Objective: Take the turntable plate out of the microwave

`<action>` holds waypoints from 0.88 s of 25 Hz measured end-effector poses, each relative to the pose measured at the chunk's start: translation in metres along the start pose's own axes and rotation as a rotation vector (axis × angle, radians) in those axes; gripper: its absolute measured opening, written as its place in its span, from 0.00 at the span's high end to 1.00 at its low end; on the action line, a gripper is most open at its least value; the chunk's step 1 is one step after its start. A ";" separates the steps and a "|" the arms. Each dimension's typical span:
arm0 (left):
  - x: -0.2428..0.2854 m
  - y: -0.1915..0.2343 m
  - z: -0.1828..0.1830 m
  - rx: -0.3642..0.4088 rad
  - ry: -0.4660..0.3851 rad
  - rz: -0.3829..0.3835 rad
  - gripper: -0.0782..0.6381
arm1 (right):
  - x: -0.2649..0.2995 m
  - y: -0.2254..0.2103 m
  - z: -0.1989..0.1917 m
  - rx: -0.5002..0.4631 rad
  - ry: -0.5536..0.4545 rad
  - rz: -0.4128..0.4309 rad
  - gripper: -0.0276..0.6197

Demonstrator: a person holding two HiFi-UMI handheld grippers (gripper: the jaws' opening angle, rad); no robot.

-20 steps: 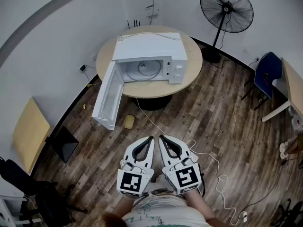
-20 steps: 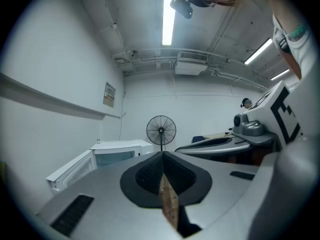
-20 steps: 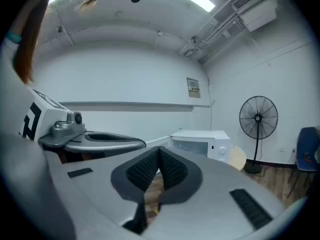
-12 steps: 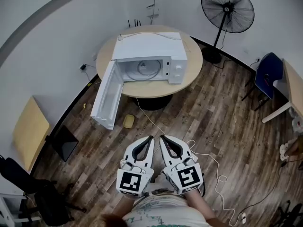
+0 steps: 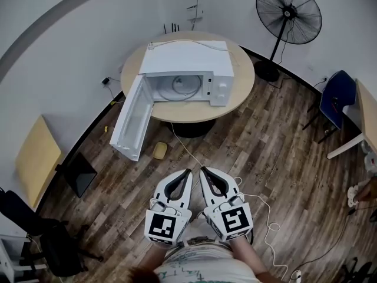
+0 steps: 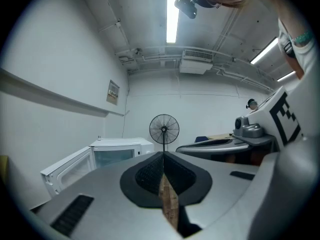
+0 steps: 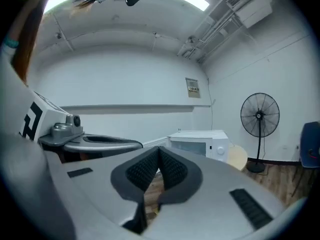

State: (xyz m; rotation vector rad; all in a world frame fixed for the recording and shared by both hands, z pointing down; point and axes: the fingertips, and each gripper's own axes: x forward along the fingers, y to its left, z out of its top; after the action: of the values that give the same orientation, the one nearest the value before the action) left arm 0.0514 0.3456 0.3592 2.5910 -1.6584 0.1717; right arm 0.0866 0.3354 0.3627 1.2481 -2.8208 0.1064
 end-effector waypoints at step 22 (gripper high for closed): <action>0.120 0.095 0.001 0.010 0.016 -0.119 0.87 | 0.134 -0.072 0.001 0.049 0.037 -0.095 0.97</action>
State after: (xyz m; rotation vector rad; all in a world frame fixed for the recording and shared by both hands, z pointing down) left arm 0.0149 0.1970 0.3720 2.6783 -1.4968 0.1948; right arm 0.0503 0.1879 0.3749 1.3729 -2.7384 0.1934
